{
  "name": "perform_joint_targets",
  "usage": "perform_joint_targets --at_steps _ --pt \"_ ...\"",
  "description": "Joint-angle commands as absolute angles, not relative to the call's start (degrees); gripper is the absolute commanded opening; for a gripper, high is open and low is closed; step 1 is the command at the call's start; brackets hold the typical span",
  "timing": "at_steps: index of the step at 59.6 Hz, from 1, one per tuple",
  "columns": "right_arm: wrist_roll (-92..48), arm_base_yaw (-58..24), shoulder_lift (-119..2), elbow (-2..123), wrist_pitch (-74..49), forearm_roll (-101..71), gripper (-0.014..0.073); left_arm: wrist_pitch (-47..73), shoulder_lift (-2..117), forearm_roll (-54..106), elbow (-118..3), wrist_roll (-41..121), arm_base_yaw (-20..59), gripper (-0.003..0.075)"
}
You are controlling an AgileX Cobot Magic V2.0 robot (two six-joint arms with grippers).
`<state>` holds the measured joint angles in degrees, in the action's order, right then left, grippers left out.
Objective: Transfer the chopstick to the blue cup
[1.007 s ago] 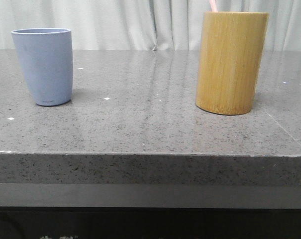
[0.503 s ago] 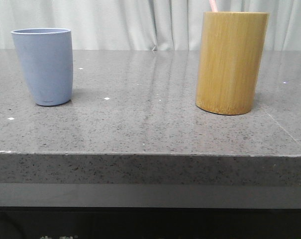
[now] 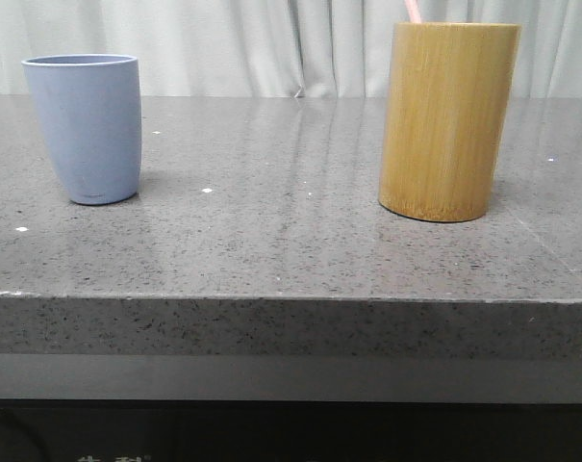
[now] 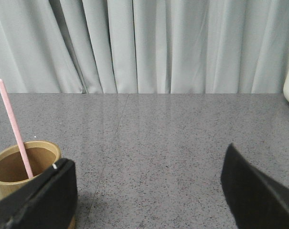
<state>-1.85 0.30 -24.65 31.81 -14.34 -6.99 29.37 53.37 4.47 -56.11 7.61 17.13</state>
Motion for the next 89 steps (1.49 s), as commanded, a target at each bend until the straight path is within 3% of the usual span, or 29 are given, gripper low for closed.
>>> perform_joint_targets --at_steps 1,26,50,58,67,75,89 --pt "-2.29 0.55 -25.23 33.90 -10.04 -6.53 0.0624 31.60 58.39 3.83 -63.64 7.80 20.77 0.0596" --pt "-2.29 0.55 -25.23 33.90 -10.04 -6.53 0.0624 59.41 84.29 3.56 -88.67 7.80 27.86 0.0596" --pt "-2.29 0.55 -25.23 33.90 -10.04 -6.53 0.0624 62.04 93.74 3.46 -89.98 7.80 27.95 0.0576" --pt "-2.29 0.55 -25.23 33.90 -10.04 -6.53 0.0624 62.04 93.83 3.46 -89.98 7.80 27.95 0.0447" --pt "-2.29 0.55 -25.23 33.90 -10.04 -6.53 0.0624 61.93 93.83 3.46 -89.98 7.80 27.95 0.0175" --pt "-2.29 0.55 -25.23 33.90 -10.04 -6.53 0.0624 61.93 93.83 3.46 -90.10 8.36 27.95 -0.0021" --pt "-2.29 0.55 -25.23 33.90 -10.04 -6.53 0.0624 64.07 93.83 3.94 -96.40 9.32 29.84 -0.0018"
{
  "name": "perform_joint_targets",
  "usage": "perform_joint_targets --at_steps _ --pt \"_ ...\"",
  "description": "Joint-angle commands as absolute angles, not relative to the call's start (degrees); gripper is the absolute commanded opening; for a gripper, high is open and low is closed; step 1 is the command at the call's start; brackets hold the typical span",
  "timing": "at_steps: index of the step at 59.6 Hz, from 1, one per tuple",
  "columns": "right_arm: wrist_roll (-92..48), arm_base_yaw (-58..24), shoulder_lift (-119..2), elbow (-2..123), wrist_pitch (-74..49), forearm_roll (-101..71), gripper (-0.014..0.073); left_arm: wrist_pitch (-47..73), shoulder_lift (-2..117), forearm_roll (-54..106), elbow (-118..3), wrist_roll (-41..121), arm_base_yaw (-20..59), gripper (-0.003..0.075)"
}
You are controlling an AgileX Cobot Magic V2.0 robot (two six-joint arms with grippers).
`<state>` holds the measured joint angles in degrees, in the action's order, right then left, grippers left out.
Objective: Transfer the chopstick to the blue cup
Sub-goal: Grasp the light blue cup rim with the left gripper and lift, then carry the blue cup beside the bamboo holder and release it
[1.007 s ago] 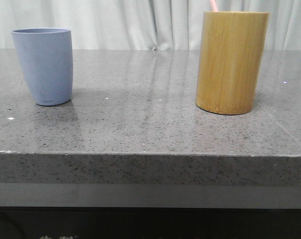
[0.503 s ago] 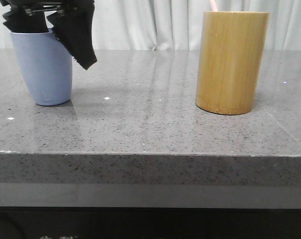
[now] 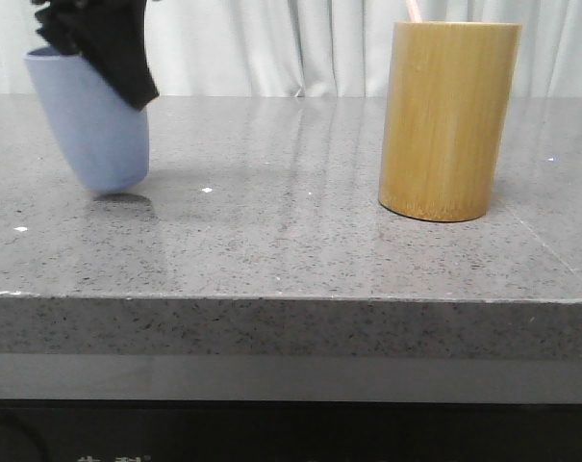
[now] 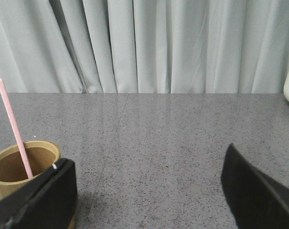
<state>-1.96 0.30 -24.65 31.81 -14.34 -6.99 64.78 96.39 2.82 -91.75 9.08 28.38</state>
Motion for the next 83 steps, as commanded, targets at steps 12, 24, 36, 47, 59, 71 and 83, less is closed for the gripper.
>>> perform_joint_targets --at_steps 12,24,36,47,59,71,83 --pt "-2.29 0.55 -25.23 33.90 -10.04 -6.53 0.0624 64.08 94.28 5.53 -101.87 9.32 35.48 -0.0018" --pt "-2.29 0.55 -25.23 33.90 -10.04 -6.53 0.0624 61.83 97.11 5.64 -104.04 9.32 42.45 -0.0018" --pt "-2.29 0.55 -25.23 33.90 -10.04 -6.53 0.0624 63.47 101.25 5.40 -104.04 9.32 45.11 -0.0018" --pt "-2.29 0.26 -25.23 33.90 -10.04 -6.53 0.0624 65.05 102.28 5.29 -104.04 9.32 45.11 0.0085" --pt "-2.29 0.18 -25.23 33.90 -10.04 -6.53 0.0624 63.82 102.28 5.29 -104.04 9.32 45.11 0.0388" --pt "-2.29 0.18 -25.23 33.90 -10.04 -6.53 0.0624 72.94 101.91 5.29 -110.63 9.32 45.11 0.0472" --pt "-2.29 0.18 -25.23 33.90 -10.04 -6.53 0.0624 72.80 97.20 2.83 -111.44 8.49 44.88 0.0419"
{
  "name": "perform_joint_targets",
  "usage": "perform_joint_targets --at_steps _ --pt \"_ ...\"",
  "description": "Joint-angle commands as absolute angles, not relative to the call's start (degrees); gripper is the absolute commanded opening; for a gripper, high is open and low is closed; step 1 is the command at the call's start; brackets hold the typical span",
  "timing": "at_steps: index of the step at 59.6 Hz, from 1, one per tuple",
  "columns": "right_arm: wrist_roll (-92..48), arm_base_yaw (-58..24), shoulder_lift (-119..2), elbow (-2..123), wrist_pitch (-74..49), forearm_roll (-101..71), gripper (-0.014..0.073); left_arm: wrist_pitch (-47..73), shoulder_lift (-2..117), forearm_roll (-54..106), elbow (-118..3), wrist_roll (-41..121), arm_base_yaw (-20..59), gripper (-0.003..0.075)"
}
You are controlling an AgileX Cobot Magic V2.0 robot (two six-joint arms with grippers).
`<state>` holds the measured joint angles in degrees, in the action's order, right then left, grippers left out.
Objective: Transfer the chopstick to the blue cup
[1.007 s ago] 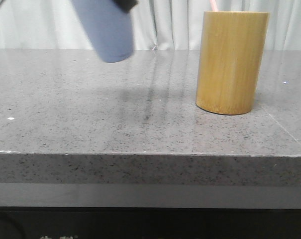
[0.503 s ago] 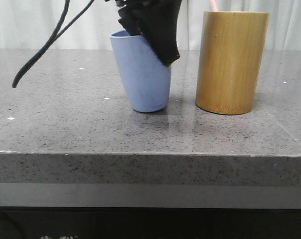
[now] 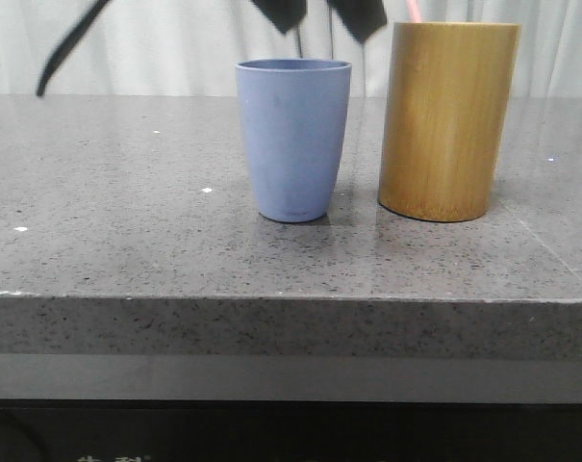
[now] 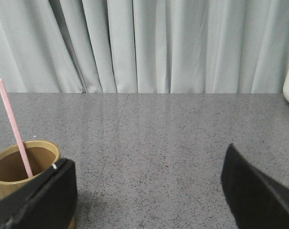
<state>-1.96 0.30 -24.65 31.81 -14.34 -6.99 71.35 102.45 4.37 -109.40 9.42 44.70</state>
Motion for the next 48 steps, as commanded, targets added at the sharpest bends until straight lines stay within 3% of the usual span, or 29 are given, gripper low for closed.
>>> perform_joint_targets --at_steps 1,15,27,40,48 --pt "-2.29 0.18 -25.23 33.90 -10.04 -6.53 0.0624 72.80 96.78 2.13 -111.44 8.16 44.88 0.0410" --pt "-2.29 0.18 -25.23 33.90 -10.04 -6.53 0.0624 72.80 89.72 -8.23 -111.33 5.48 44.24 0.0195" --pt "-2.29 0.18 -25.23 33.90 -10.04 -6.53 0.0624 72.80 84.07 -8.38 -108.66 4.84 36.94 -0.0013" --pt "-2.29 0.18 -25.23 33.90 -10.04 -6.58 0.0624 72.31 76.01 -8.03 -97.80 4.48 24.04 -0.0019" --pt "-2.29 0.18 -25.23 33.90 -10.04 -6.58 0.0624 65.61 69.08 -4.98 -87.78 2.84 14.64 -0.0019"
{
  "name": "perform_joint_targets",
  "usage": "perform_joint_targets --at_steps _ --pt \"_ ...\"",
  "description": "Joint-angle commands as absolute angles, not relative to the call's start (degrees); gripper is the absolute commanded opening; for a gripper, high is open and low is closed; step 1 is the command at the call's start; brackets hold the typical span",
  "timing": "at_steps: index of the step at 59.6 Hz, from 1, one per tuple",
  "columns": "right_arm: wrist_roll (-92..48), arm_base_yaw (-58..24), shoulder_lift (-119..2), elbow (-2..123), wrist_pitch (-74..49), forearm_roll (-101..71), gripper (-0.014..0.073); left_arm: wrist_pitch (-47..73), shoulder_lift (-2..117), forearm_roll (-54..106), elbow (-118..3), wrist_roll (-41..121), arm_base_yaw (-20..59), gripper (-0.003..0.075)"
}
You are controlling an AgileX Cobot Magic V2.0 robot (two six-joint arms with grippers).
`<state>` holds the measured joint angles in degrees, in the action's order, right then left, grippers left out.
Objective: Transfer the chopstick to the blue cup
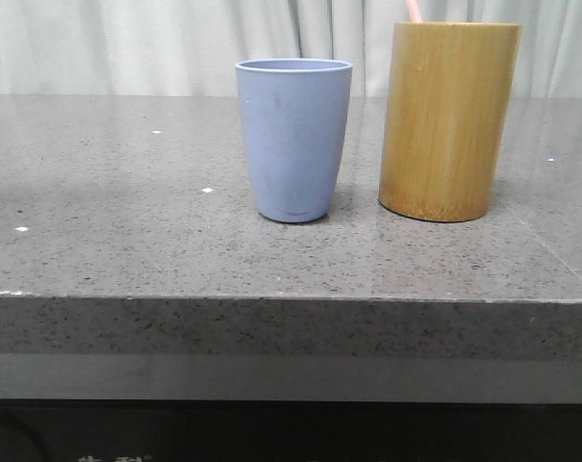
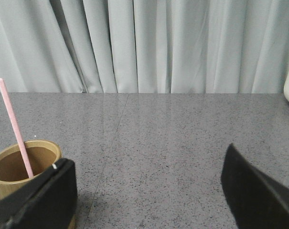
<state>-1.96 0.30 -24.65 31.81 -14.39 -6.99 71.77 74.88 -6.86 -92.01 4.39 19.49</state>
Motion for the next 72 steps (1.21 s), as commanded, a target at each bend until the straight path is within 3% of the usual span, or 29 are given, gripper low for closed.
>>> perform_joint_targets --at_steps 1,13,26,40,54,63,72 --pt "-2.29 0.18 -25.23 33.90 -10.04 -6.58 0.0624 64.55 68.23 -4.57 -86.59 2.84 13.72 -0.0019" --pt "-2.24 0.18 -25.23 33.90 -10.04 -6.62 0.0624 48.87 54.67 -0.49 -68.17 2.84 5.14 -0.0019" --pt "-2.24 0.18 -25.28 33.90 -10.04 -6.88 0.0624 30.56 38.59 1.15 -48.59 2.84 4.89 -0.0019" --pt "-2.24 0.18 -25.57 33.90 -10.04 -6.87 0.0624 23.11 21.76 1.97 -32.77 2.84 4.89 -0.0019" --pt "-2.24 0.18 -28.22 34.40 -9.33 -7.43 0.0624 22.75 12.20 4.13 -26.43 2.84 4.89 -0.0019" --pt "-2.85 -0.35 -35.99 39.11 -8.10 -7.32 0.0624 22.75 11.70 4.13 -26.08 2.84 4.89 -0.0019" --pt "-6.42 -6.28 -45.84 46.04 -7.84 -7.32 0.0624 22.75 11.70 4.13 -26.08 2.84 4.89 -0.0019"
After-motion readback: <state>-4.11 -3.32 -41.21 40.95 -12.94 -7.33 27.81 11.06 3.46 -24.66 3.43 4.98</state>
